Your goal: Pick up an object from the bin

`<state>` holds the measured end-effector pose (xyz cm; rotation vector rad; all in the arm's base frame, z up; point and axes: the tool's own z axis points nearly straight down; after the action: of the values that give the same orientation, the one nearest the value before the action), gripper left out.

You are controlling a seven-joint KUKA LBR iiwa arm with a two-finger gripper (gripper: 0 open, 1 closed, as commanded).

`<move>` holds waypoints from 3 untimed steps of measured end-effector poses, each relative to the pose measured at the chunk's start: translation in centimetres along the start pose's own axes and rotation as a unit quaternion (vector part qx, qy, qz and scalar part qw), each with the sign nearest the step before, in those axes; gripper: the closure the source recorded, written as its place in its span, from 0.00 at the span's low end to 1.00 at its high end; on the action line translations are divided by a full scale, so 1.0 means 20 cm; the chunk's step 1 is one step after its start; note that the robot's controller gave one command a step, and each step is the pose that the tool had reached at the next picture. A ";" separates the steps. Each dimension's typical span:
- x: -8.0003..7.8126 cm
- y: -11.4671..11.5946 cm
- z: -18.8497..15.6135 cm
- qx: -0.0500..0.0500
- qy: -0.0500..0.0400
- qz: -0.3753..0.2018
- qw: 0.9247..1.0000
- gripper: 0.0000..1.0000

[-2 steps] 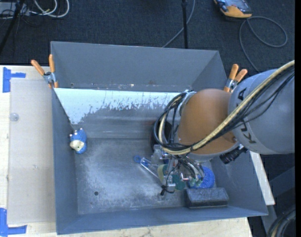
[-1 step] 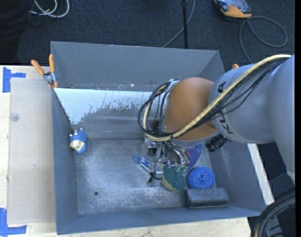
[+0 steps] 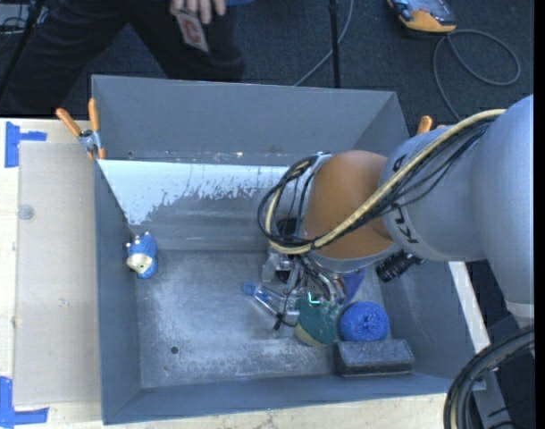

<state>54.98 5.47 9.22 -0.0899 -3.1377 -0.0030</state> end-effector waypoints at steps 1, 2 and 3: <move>0.02 -0.07 0.06 0.001 0.002 0.010 1.000 1.00; 0.02 -0.07 0.06 0.001 0.002 0.010 1.000 1.00; 0.01 -0.06 -0.13 0.001 0.004 -0.002 1.000 1.00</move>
Offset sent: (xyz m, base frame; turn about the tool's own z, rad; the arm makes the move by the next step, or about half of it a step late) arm 0.0000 0.0000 0.0000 0.0000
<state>54.75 4.36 11.90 -0.0844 -3.1289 0.0011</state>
